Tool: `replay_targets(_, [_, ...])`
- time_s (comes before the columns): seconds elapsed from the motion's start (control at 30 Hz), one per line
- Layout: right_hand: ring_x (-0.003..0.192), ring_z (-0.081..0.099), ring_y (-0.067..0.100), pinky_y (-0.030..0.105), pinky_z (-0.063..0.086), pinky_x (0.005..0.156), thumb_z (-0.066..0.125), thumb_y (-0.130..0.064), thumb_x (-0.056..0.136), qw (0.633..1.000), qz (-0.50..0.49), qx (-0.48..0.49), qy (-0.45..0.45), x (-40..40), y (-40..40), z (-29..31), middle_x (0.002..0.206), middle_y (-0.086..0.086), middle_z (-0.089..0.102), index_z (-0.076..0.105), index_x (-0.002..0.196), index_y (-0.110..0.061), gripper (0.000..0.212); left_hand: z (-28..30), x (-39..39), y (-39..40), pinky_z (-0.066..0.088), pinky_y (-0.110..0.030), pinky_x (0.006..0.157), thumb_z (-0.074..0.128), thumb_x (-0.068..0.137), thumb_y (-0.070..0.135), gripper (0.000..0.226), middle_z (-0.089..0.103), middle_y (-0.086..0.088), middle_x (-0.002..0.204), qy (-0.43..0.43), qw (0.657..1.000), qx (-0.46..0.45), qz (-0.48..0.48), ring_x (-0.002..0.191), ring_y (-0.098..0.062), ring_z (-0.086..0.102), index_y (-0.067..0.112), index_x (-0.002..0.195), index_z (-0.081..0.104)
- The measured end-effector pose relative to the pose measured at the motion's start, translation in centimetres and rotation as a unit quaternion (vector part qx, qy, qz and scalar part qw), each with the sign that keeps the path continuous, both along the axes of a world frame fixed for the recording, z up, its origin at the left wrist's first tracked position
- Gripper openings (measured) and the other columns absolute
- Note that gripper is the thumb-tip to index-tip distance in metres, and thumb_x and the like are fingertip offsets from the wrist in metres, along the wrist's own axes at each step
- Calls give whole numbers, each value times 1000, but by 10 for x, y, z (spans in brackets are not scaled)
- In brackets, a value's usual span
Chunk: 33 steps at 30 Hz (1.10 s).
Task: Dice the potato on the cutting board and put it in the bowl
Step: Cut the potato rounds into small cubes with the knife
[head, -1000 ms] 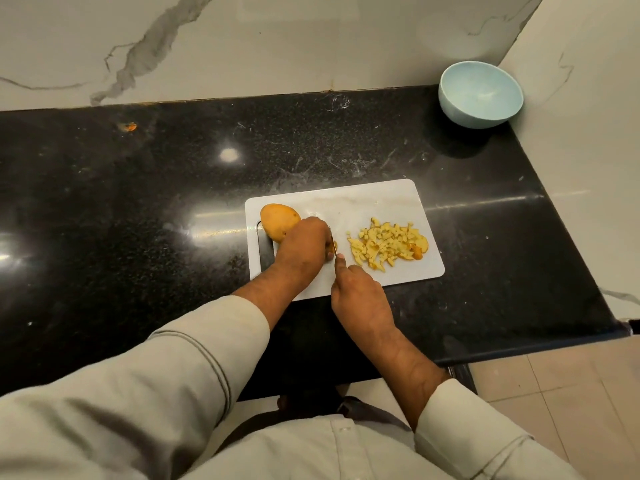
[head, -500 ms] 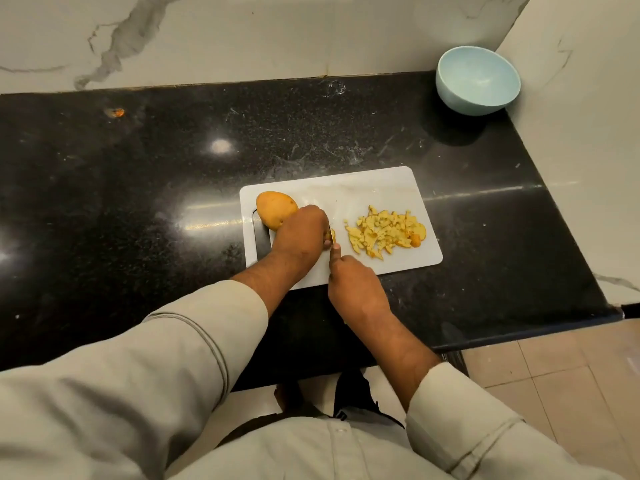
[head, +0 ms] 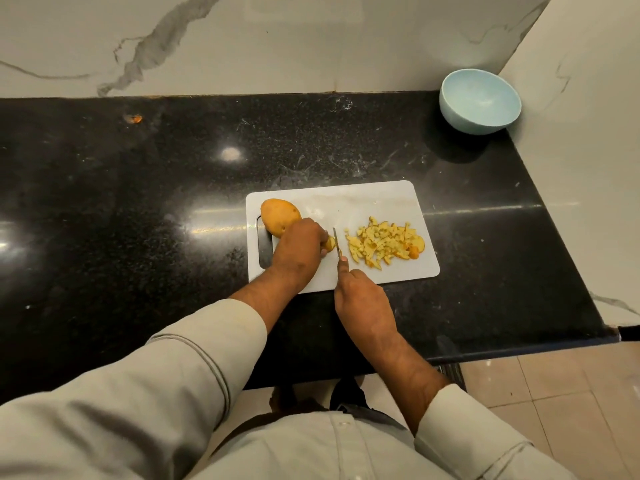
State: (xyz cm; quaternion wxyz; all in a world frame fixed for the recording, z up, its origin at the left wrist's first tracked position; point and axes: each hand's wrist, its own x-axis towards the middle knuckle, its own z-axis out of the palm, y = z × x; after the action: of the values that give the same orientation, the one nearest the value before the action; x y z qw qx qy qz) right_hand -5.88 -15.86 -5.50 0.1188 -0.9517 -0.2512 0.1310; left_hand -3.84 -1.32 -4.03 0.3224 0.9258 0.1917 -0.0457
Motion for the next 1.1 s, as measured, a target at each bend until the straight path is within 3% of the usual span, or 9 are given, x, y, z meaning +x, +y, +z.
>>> replay_targets(0.13, [86,59,28,34,37,63,35,-21,101,1000,6,7,-4,9,6,4,107,10,57,23,151,-9,53,3,10,0,53,-34,85,59,90,2,21,70,-17,100,58,997,-53,8,87,-25,67,-2,106,71])
replay_targets(0.5, [84,58,32,35,33,61,34,-14,100,1000,18,0,10,18,22,-4,106,12,55,16,152,-8,56,9,10,0,55,-34,73,62,85,4,14,69,-13,81,59,998,-3,-23,78,-27,66,4,90,74])
replay_targets(0.7, [86,58,32,34,34,62,33,-12,100,1000,20,-3,15,24,28,-6,107,13,55,11,153,-8,58,12,9,-1,43,-27,60,58,87,5,15,56,-7,69,48,998,22,-22,68,-24,58,4,78,69])
replay_targets(0.8, [84,59,31,33,34,61,32,-12,100,1000,19,-4,13,30,34,-6,105,13,58,18,152,-8,54,11,10,-2,39,-28,58,56,89,9,19,50,-5,65,46,999,24,-13,67,-24,54,7,71,63])
replay_targets(1.1, [89,59,31,34,34,63,36,-13,98,997,39,-43,44,10,14,-3,108,12,56,12,153,-7,60,8,11,0,55,-40,77,63,84,4,8,69,-14,89,49,998,15,-27,84,-29,65,4,86,71])
